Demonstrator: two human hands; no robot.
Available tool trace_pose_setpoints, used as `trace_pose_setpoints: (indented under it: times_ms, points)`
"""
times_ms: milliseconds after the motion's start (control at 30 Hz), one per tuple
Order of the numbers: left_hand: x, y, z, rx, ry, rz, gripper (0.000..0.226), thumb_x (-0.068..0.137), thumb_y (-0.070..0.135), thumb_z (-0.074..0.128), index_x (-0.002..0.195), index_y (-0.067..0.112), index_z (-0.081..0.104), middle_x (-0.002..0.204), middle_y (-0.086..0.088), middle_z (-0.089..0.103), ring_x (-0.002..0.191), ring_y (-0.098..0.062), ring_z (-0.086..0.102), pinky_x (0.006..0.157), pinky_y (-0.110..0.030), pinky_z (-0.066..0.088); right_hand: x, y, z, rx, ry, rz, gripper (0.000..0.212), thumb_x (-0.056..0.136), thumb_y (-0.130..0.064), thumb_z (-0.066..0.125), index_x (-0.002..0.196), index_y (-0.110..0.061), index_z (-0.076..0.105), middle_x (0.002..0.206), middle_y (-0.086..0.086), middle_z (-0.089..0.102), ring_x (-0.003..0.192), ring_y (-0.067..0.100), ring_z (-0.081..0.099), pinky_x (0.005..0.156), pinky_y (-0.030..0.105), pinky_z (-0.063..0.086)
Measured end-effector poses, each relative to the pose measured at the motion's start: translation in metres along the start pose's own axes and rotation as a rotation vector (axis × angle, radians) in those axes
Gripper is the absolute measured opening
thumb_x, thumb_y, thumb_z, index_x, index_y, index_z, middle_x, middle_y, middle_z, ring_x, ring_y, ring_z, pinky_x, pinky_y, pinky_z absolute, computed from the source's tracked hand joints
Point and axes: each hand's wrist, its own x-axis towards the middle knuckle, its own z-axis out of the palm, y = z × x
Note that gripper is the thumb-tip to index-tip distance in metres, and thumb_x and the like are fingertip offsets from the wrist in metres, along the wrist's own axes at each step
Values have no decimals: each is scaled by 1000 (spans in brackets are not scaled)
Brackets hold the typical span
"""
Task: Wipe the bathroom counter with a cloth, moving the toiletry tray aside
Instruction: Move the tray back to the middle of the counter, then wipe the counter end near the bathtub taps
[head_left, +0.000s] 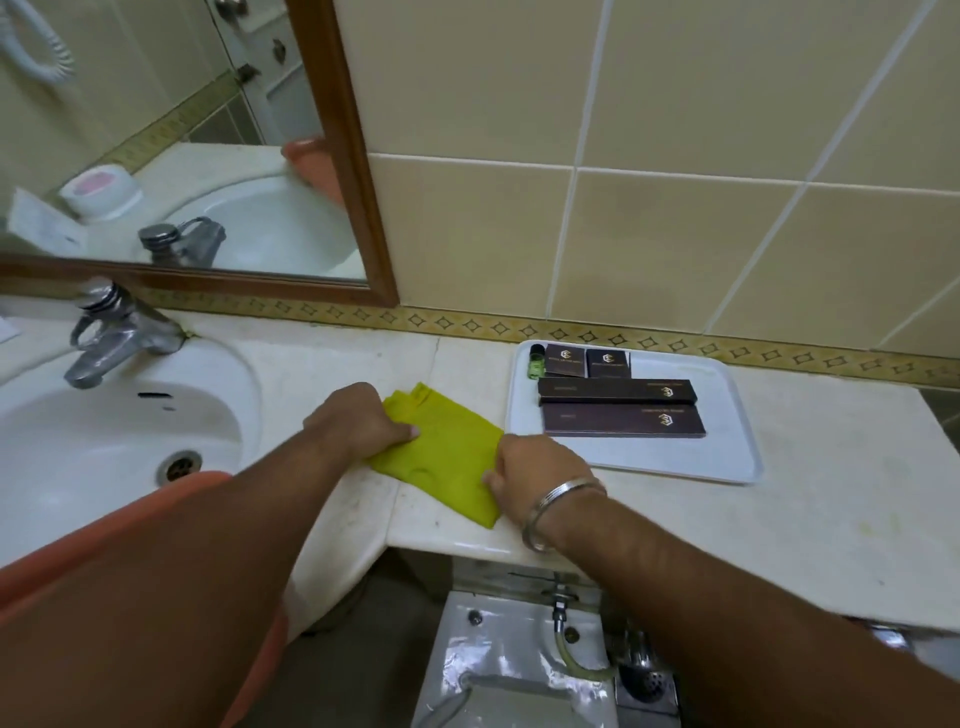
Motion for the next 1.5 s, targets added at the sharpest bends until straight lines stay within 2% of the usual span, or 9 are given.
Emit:
trace_pose_setpoints:
  times_ms: [167,400,667,867,967,1133,1300,1400,1500]
  points:
    - [6,-2,4,-216,-58,-2,67,81,50,75,106,-11,61,106,-26,63,95,-36,64,56,-32,34,3,-1,12,87,7,344,55,80,-63,57,104,-13,62,110,9,67,99,28,64,72,31,44]
    - [-2,-16,2,-501,-168,-112,33,90,33,71,90,4,57,93,-14,58,74,-23,56,52,-30,47,6,-23,15,352,-43,468,41,78,-46,70,93,-9,63,87,12,62,96,32,65,67,28,38]
    - [-25,-46,-57,-710,-139,-123,26,96,22,65,117,7,62,109,-12,66,91,-25,62,62,-31,49,0,-56,0,825,-12,413,31,74,-32,77,60,-13,56,79,15,66,84,34,69,81,42,56]
    - [-52,30,-72,-938,-231,87,14,96,18,65,108,24,66,101,1,73,84,-15,69,65,-30,54,-34,22,-61,922,266,402,30,73,-21,81,64,-18,52,59,5,59,46,17,56,63,32,50]
    - [-66,104,-33,-952,-285,172,8,96,15,64,97,23,63,94,3,71,79,-14,67,63,-30,56,-64,93,-77,880,342,493,25,73,-18,81,69,-13,57,62,8,61,48,19,54,67,35,50]
    - [-105,263,72,-812,-374,350,3,90,14,70,92,13,67,98,-13,73,79,-24,67,72,-37,57,-147,245,-81,731,462,742,23,77,-16,77,64,-11,59,63,11,61,58,24,55,71,36,49]
    - [-137,369,141,-526,-340,455,32,85,27,73,94,-4,70,97,-21,71,95,-35,68,80,-42,56,-197,352,-83,557,484,878,25,78,-19,76,90,1,68,94,22,70,92,37,65,84,40,49]
    - [-152,390,164,-293,-109,497,39,88,34,63,117,7,62,119,-13,64,111,-33,60,86,-40,51,-201,377,-80,245,425,819,34,83,-26,66,112,-9,63,116,19,65,108,37,60,89,40,46]
    - [-162,356,174,9,284,742,60,90,39,58,144,17,43,148,-8,44,126,-31,48,95,-44,43,-186,358,-59,-20,341,418,45,88,-38,55,130,-24,51,138,10,51,122,32,51,98,43,43]
